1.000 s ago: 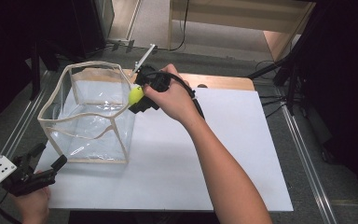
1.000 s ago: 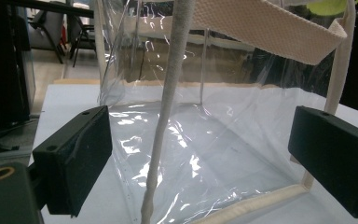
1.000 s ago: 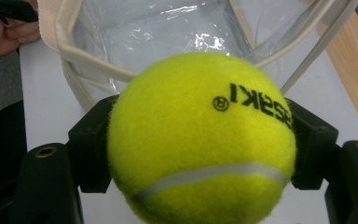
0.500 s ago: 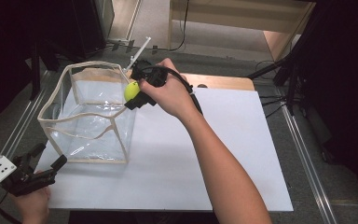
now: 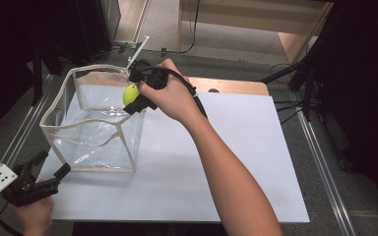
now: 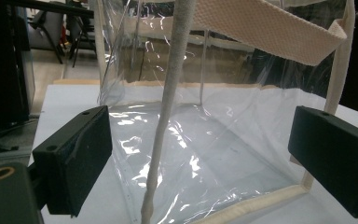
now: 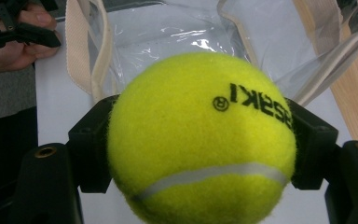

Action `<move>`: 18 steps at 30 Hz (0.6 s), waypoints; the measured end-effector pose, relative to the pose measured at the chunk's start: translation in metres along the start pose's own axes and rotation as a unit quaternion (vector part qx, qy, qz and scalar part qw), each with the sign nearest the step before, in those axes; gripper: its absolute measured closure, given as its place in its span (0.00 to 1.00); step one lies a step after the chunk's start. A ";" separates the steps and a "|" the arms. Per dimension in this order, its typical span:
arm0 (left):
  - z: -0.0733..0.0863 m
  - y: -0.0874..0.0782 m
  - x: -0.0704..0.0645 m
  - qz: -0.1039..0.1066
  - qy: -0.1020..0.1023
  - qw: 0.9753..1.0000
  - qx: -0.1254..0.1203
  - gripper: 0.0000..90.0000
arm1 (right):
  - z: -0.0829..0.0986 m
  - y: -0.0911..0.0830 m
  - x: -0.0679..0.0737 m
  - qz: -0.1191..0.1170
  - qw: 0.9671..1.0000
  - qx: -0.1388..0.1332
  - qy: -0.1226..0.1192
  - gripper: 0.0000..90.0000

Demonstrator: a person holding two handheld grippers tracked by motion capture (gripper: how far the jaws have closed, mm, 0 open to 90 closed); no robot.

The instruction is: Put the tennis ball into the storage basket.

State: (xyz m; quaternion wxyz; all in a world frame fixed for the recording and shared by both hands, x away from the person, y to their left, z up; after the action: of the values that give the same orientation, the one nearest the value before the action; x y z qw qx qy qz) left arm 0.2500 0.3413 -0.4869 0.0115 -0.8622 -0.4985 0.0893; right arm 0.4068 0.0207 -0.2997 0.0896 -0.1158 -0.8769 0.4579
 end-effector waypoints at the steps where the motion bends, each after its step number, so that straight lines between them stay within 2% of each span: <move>1: 0.000 0.000 0.000 0.000 0.000 1.000 0.001 0.07 | -0.001 0.000 0.001 0.000 1.000 0.001 0.000 0.26; 18: 0.000 0.000 0.000 0.000 0.000 1.000 0.000 0.07 | -0.021 0.007 0.006 -0.004 1.000 0.001 -0.009 0.26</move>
State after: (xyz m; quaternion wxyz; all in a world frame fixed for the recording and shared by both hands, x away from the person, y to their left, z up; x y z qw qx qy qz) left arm 0.2501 0.3417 -0.4869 0.0118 -0.8622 -0.4985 0.0898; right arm 0.4073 0.0421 -0.2932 0.0835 -0.1083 -0.8778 0.4590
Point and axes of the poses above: each handheld gripper's, and its own axes: y roughly forward along the jaws, z roughly out of its underside, x roughly to its left, the point moved 3 cm from there along y, roughly forward along the jaws, and after that the axes turned 2 degrees about -z, right-handed, at the moved point
